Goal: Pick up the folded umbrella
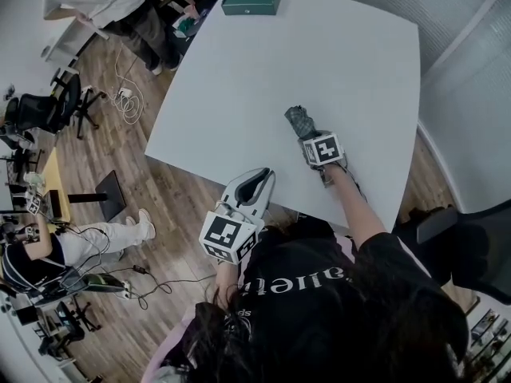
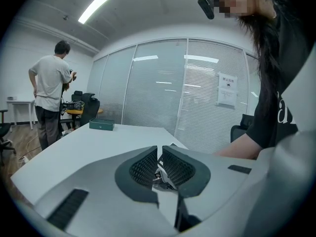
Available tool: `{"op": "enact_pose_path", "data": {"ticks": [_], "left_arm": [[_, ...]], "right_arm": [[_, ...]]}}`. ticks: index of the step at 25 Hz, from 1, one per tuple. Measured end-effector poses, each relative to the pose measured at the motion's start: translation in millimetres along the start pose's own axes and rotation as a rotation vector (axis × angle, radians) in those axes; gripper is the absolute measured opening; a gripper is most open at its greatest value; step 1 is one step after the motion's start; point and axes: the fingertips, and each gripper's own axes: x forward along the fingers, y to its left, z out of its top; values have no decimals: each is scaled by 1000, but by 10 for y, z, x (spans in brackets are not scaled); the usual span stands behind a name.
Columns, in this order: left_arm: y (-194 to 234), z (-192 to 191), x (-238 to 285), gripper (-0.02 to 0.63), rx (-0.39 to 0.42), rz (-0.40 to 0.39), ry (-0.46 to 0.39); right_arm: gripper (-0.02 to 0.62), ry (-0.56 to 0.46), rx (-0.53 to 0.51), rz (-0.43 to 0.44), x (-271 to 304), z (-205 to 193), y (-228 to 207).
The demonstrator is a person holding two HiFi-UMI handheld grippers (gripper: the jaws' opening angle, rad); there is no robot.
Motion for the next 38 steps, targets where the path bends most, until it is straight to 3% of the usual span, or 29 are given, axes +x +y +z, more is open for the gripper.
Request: {"op": "enact_pose_path", "data": {"ticks": [5,10,25,38], "left_arm": [[70,-5,-153,49,0,0,-13],[125,-14,-260,49,0,-11,-25],[193,-220,-944,49,3,-61,-58],[180,-553,-1782,49,30,-148,-35]], "right_arm": [[225,11,203,77,-153,-123,117],[224,-51,343,174,-450,-166,367],[224,-283,339,242,-1639,-83,1375],[224,-416,428,255,-2246,-392,2460]]}}
